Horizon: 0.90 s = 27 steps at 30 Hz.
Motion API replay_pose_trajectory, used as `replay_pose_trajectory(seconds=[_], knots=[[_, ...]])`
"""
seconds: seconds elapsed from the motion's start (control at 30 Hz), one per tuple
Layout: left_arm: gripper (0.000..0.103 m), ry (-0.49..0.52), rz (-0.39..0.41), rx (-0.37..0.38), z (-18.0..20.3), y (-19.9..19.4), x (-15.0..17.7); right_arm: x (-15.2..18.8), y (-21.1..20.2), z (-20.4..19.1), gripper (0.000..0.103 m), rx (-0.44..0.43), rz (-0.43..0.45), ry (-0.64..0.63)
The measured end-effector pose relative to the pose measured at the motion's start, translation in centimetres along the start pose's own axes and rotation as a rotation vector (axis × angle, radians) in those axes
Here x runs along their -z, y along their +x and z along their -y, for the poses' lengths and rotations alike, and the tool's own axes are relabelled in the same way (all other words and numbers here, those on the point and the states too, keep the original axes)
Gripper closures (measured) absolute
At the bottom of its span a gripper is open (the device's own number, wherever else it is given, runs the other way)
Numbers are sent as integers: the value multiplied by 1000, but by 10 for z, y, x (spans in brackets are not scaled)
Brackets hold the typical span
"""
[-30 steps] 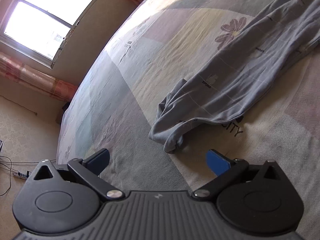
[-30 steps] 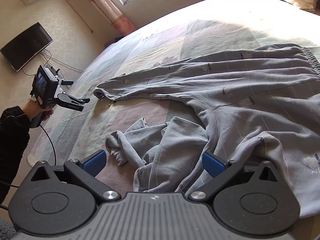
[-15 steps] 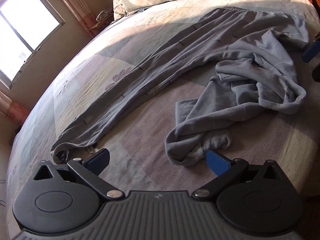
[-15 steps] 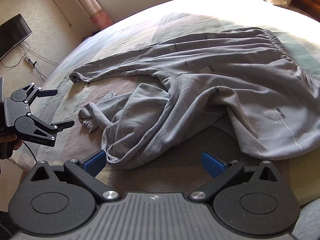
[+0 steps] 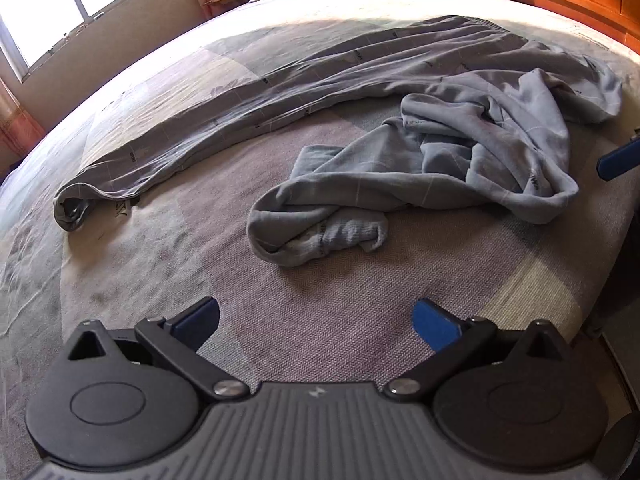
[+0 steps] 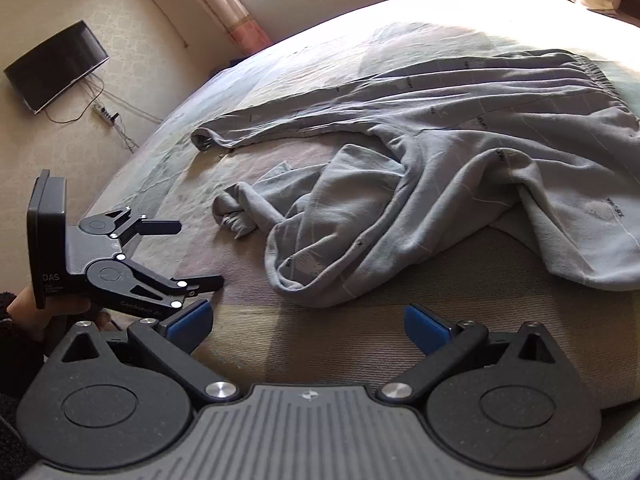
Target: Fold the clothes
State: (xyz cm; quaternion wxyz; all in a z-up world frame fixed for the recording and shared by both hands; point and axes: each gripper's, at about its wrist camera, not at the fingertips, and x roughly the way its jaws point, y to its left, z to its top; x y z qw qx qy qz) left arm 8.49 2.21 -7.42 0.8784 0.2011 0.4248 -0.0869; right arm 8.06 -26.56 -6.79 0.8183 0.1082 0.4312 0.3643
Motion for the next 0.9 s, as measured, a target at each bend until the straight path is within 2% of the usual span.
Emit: replay_pose_trajectory(seconds=[0.17, 0.3, 0.63, 0.9], knots=[[1, -21, 4, -24, -7, -4, 0, -5, 25, -19, 0, -155, -89, -32], [1, -40, 10, -20, -10, -5, 0, -14, 48, -22, 0, -91, -107, -60], [1, -39, 44, 6, -18, 5, -15, -86, 76, -7, 0, 7, 25, -153], [1, -50, 68, 25, -23, 14, -28, -135, 120, 20, 0, 50, 20, -169]])
